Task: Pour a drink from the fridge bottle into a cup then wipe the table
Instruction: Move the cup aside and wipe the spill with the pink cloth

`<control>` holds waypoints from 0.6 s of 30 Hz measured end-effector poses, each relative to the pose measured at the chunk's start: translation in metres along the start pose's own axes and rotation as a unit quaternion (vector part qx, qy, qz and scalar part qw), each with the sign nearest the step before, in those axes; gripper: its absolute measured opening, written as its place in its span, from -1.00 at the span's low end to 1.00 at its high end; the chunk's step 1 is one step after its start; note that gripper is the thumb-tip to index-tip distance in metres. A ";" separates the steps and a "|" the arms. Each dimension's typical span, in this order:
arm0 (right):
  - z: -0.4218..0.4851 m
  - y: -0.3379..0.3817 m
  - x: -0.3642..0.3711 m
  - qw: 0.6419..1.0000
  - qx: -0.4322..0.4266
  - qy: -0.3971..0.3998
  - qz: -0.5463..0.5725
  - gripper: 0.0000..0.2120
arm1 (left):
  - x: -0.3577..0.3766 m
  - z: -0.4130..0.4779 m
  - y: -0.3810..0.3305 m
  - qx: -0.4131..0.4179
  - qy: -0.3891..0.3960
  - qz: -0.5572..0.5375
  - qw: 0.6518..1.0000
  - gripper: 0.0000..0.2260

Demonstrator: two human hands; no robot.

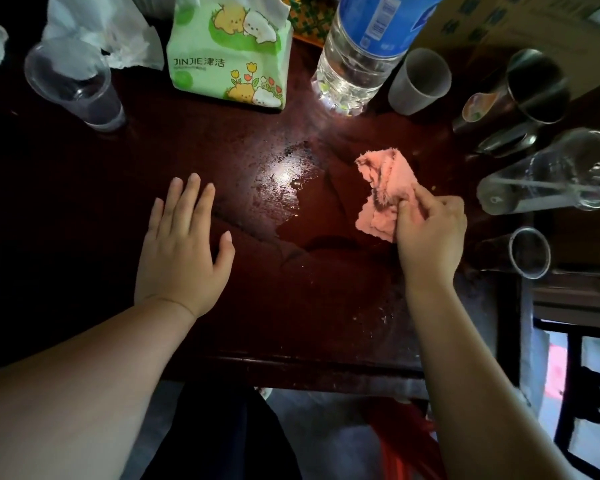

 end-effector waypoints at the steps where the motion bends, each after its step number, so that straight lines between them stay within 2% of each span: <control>1: -0.005 0.000 0.000 1.000 0.006 -0.013 0.000 -0.65 | 0.000 0.000 0.000 0.000 -0.002 0.000 1.000 -0.42; 5: -0.007 0.003 -0.001 1.000 -0.002 -0.017 -0.014 -0.67 | -0.001 0.000 0.001 0.001 -0.002 0.001 1.000 -0.42; 8: 0.011 0.024 -0.009 0.989 -0.144 0.027 -0.015 -0.70 | 0.000 0.000 0.000 0.003 0.001 0.005 1.000 -0.47; 11: 0.019 0.035 0.005 0.942 -0.282 0.180 -0.018 -0.62 | 0.000 -0.001 0.000 0.003 0.005 0.005 1.000 -0.47; 13: 0.017 0.024 0.024 0.919 -0.288 0.268 -0.026 -0.54 | -0.001 -0.001 0.000 0.003 0.006 0.004 1.000 -0.46; 15: 0.013 0.016 0.032 0.928 -0.264 0.264 0.002 -0.53 | -0.001 -0.001 0.000 0.003 0.007 0.000 1.000 -0.46; 18: 0.006 0.015 0.032 0.956 -0.229 0.177 0.054 -0.56 | 0.001 0.000 -0.001 0.006 0.003 0.007 1.000 -0.46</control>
Point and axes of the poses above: each hand's wrist, its own z-axis towards the middle knuckle, its own x-axis out of the palm, y = z × x, the point moved 7 cm from there along z, towards the middle knuckle, and after that the axes turned 15 degrees about z, right-handed, at the moved point
